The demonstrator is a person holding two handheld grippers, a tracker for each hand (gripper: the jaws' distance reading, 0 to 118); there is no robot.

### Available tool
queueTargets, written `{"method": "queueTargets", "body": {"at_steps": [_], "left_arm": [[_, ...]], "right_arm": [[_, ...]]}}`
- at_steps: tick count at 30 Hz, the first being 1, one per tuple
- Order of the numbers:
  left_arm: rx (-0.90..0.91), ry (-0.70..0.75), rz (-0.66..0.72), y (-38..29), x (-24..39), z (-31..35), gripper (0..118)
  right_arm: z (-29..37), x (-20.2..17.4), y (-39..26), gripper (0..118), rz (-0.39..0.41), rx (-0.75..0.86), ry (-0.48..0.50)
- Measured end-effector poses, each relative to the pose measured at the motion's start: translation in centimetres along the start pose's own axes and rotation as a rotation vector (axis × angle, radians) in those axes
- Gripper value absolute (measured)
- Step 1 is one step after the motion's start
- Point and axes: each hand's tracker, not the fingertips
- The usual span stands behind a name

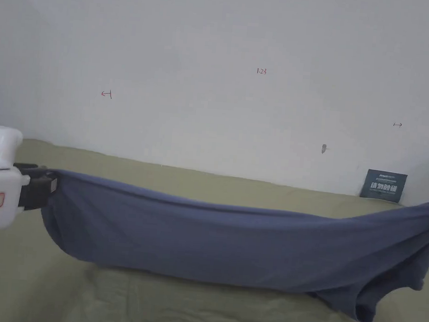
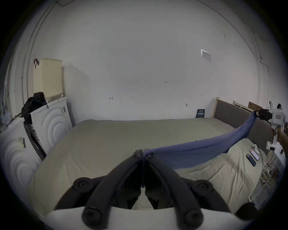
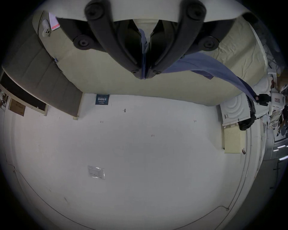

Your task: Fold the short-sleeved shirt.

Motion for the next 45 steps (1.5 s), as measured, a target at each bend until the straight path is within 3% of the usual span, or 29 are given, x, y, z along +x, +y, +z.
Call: {"method": "queueTargets", "body": {"at_steps": [7, 18, 37, 38, 39, 40, 41, 42, 43, 45], "left_arm": [[-0.037, -0.022, -0.028, -5.5, -0.4, 4.2, 3], [-0.180, -0.067, 0.021, -15.8, -0.5, 7.0, 3], [-0.358, -0.077, 0.084, -25.9, -1.1, 7.4, 4], [-0.373, -0.079, 0.100, -26.0, -1.2, 7.1, 9], [-0.392, -0.062, 0.114, -26.0, -1.2, 7.0, 22], [-0.417, -0.036, 0.130, -26.0, -1.3, 6.9, 56], [-0.439, -0.022, 0.162, -25.9, -1.5, 6.9, 81], [-0.439, -0.028, 0.209, -25.8, -1.8, 7.1, 94], [-0.419, -0.034, 0.253, -25.5, -2.1, 7.4, 95], [-0.383, -0.031, 0.335, -24.4, -2.5, 8.6, 95]], "right_arm": [[5.4, -1.0, -6.4, 9, -0.053, -0.046, 0.021], [10.7, -2.7, -18.0, 9, -0.163, -0.243, 0.005], [11.5, -3.0, -27.4, 9, -0.183, -0.506, -0.003], [11.4, -2.8, -27.6, 12, -0.193, -0.521, -0.002], [11.2, -2.7, -27.7, 22, -0.208, -0.562, -0.013], [11.2, -2.7, -27.7, 44, -0.219, -0.592, -0.042], [11.1, -2.5, -27.6, 65, -0.224, -0.614, -0.061], [11.1, -2.4, -27.5, 84, -0.230, -0.626, -0.046], [11.3, -2.3, -27.3, 92, -0.228, -0.615, -0.041], [12.0, -2.8, -26.5, 90, -0.218, -0.567, -0.030]]}}
